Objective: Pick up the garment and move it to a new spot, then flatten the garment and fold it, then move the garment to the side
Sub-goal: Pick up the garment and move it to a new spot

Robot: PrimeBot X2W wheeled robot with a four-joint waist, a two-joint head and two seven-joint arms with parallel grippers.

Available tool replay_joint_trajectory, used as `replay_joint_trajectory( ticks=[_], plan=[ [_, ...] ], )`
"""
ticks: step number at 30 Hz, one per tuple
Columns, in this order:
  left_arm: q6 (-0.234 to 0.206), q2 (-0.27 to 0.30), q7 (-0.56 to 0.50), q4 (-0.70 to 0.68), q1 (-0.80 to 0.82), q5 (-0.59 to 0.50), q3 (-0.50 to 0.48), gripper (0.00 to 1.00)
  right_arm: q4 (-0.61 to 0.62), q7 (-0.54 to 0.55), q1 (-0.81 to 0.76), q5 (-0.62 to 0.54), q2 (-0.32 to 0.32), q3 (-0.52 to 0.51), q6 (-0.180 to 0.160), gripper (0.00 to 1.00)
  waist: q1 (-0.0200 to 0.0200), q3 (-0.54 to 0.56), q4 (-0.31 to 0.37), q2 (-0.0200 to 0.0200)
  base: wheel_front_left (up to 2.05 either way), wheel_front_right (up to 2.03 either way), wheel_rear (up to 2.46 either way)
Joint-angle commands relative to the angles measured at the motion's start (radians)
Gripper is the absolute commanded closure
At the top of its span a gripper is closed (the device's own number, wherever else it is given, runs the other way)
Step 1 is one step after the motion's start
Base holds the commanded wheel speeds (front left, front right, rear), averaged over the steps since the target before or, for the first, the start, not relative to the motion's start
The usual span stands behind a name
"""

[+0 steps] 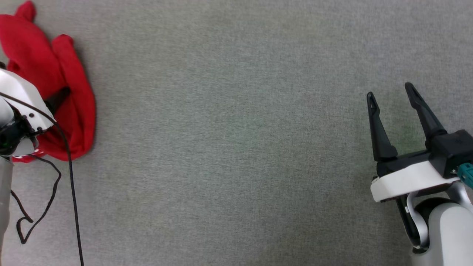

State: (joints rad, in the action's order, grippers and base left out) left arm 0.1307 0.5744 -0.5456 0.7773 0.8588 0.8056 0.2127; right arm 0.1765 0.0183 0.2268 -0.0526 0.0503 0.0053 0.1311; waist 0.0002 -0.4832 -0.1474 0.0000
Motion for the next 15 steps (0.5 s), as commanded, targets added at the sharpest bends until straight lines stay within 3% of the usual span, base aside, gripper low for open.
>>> replay_joint_trajectory(
  ticks=[1, 6, 7, 8, 15],
  plan=[
    [0.0, -0.002, -0.044, 0.05, 0.011, 0.01, 0.018, 0.0, -0.005, -0.006, 0.023, -0.002, 0.0, 0.002, -0.001, 0.0, -0.0002, -0.035, 0.021, 0.0, 0.0, 0.0, 0.0],
    [-0.009, -0.036, -0.145, 0.161, -0.006, 0.027, 0.042, 0.03, -0.009, -0.01, 0.029, -0.001, 0.0, 0.005, -0.001, 0.0, -0.0002, -0.044, 0.027, 0.0, 0.0, 0.0, 0.0],
    [-0.009, -0.043, -0.149, 0.176, -0.005, 0.027, 0.045, 0.74, -0.011, -0.01, 0.03, 0.0, 0.0, 0.006, -0.001, 0.0, -0.0002, -0.045, 0.028, 0.0, 0.0, 0.0, 0.0],
    [-0.009, -0.049, -0.143, 0.185, -0.003, 0.026, 0.049, 1.0, -0.012, -0.01, 0.031, 0.002, 0.0, 0.005, -0.001, 0.0, -0.0002, -0.044, 0.029, 0.0, 0.0, 0.0, 0.0],
    [-0.001, -0.036, 0.071, 0.166, 0.031, -0.028, 0.07, 1.0, -0.035, -0.019, 0.025, 0.009, 0.0, -0.004, -0.001, 0.0, -0.0002, 0.004, 0.024, 0.0, 0.0, 0.0, 0.0]
  ],
)
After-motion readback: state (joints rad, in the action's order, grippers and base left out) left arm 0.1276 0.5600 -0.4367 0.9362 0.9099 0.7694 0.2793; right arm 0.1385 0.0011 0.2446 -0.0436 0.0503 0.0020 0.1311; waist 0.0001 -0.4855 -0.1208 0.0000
